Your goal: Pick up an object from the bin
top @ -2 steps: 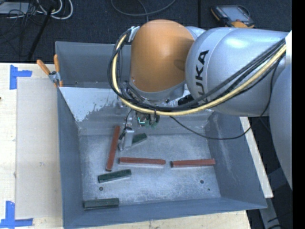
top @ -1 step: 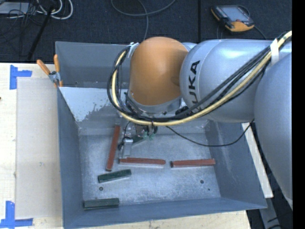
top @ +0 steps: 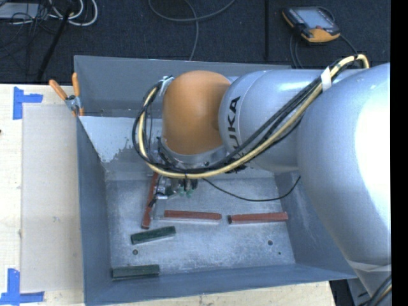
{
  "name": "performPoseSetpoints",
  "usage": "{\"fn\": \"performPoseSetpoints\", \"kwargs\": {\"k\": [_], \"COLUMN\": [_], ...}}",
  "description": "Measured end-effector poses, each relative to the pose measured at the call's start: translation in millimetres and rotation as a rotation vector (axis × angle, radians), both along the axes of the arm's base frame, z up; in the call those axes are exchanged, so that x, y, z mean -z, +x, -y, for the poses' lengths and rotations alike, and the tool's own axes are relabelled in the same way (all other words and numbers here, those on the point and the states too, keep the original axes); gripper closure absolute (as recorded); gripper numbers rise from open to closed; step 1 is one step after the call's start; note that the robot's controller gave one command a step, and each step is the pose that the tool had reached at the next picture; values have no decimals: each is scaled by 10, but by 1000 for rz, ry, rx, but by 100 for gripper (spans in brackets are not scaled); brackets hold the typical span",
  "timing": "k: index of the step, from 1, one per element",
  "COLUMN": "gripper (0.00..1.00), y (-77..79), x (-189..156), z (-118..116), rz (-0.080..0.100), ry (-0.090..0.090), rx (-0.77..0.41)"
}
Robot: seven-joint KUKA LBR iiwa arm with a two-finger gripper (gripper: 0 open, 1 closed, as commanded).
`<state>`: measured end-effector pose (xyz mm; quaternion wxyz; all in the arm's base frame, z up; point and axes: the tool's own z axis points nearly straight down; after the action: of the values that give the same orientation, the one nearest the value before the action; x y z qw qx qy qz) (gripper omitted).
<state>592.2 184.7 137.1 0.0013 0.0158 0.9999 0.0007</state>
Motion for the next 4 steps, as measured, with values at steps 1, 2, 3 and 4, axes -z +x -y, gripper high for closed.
{"fn": "performPoseSetpoints", "kwargs": {"k": [1, 2, 3, 4], "gripper": [0, 100, 100, 100], "y": [-10, -167, -167, -88], "x": [521, 669, 669, -841], "z": [185, 551, 551, 638], "rz": [-5, -4, -4, 1], "ry": [-1, -1, -1, -1], "rx": [90, 25, 26, -12]}}
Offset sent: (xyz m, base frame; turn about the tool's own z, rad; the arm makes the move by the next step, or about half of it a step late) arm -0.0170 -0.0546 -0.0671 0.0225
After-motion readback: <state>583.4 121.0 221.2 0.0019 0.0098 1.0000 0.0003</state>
